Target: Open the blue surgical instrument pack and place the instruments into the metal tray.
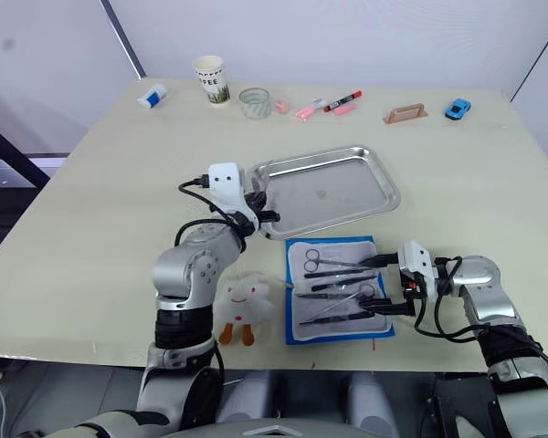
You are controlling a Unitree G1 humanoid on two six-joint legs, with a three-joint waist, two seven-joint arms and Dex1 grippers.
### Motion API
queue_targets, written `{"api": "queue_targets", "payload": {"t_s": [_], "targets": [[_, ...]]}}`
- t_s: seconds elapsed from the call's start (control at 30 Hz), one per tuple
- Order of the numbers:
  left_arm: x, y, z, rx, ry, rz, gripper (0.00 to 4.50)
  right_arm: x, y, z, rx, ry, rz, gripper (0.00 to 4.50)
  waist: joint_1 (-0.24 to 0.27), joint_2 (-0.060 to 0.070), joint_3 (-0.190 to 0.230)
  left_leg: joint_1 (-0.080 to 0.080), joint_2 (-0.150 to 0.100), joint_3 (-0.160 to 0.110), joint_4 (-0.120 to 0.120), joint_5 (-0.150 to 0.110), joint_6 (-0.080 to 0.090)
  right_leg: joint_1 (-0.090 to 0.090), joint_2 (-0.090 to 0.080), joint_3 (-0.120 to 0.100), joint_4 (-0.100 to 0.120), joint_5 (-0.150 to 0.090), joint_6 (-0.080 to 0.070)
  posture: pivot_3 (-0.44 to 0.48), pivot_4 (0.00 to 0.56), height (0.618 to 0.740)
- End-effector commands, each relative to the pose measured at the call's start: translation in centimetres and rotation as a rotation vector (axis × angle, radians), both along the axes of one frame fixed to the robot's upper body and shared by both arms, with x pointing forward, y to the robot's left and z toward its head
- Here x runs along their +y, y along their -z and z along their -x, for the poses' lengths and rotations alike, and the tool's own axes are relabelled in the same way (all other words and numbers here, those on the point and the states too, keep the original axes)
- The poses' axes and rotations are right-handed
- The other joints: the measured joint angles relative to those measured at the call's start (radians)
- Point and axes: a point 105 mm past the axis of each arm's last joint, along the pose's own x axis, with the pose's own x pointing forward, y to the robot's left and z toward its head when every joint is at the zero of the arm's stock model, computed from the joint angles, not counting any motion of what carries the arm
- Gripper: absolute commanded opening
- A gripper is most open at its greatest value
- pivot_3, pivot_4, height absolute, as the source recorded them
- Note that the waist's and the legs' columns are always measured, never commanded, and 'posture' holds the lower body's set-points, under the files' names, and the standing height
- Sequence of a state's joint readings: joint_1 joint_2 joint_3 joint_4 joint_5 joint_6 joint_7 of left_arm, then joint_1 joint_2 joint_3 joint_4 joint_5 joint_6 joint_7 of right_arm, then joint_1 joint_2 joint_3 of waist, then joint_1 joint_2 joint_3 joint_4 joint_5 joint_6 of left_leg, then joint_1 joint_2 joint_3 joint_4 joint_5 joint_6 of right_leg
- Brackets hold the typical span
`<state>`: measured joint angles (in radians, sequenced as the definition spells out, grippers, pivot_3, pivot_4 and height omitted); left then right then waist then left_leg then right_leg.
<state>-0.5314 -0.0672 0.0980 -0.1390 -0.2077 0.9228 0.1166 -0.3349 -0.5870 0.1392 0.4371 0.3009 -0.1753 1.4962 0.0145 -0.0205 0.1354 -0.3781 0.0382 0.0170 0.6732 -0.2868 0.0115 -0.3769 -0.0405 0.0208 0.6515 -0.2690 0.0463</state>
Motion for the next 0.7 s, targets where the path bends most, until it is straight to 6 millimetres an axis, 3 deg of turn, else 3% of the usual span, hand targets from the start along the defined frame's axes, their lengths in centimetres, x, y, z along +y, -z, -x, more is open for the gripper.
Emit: {"api": "queue_targets", "payload": {"t_s": [0.03,0.7], "targets": [[-0.89,-1.69,-0.69,-0.061,-0.009,0.019,0.07,-0.71,1.70,0.86,0.086,0.007,0.052,4.50,0.000,0.000,0.000,0.000,0.000,0.000,0.000,0.000,0.000,0.000,0.000,0.000,0.000,0.000,0.000,0.000,0.150,0.740],[-1.72,-0.73,-0.80,0.037,-0.065,0.031,0.07,-0.47,1.60,0.98,0.084,0.002,0.051,4.50,0.000,0.000,0.000,0.000,0.000,0.000,0.000,0.000,-0.001,0.000,0.000,0.000,0.000,0.000,0.000,0.000,0.150,0.740]]}}
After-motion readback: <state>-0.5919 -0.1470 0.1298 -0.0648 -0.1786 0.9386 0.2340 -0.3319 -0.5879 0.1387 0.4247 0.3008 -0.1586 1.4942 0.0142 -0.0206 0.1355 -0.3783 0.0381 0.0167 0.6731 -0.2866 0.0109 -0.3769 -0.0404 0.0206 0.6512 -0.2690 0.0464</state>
